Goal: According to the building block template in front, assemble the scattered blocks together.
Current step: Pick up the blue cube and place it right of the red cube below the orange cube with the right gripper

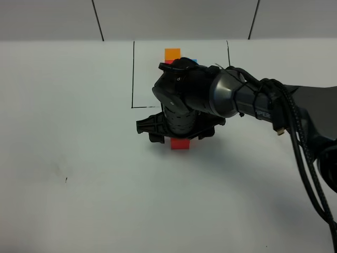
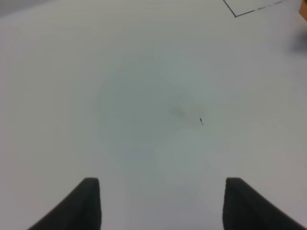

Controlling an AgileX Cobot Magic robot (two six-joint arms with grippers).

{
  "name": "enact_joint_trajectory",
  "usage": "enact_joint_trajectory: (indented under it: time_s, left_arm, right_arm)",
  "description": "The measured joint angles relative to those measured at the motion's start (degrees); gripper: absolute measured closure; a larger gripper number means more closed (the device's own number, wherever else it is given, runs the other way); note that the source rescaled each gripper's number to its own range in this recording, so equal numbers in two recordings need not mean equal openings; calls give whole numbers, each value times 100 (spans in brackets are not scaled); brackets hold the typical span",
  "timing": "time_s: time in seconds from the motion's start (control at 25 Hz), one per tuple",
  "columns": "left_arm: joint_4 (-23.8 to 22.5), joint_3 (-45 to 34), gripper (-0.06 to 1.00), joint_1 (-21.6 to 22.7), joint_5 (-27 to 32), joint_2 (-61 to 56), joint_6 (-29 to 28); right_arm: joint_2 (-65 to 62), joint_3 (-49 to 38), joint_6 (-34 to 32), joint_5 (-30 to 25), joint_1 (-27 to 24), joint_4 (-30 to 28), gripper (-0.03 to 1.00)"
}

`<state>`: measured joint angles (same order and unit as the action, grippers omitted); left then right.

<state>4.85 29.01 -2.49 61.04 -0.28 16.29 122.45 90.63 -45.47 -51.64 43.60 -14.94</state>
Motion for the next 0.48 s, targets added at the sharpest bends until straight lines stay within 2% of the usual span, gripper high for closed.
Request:
enact_joint_trajectory:
  time_s: [0.28, 0.48]
  left_arm:
    - [0, 0, 68, 0, 0, 0, 0]
    - [0, 0, 68, 0, 0, 0, 0]
  right_arm:
    - [-509, -39, 1185, -756, -442, 159, 46]
    - [-1263, -884, 1459, -674, -851, 230, 46]
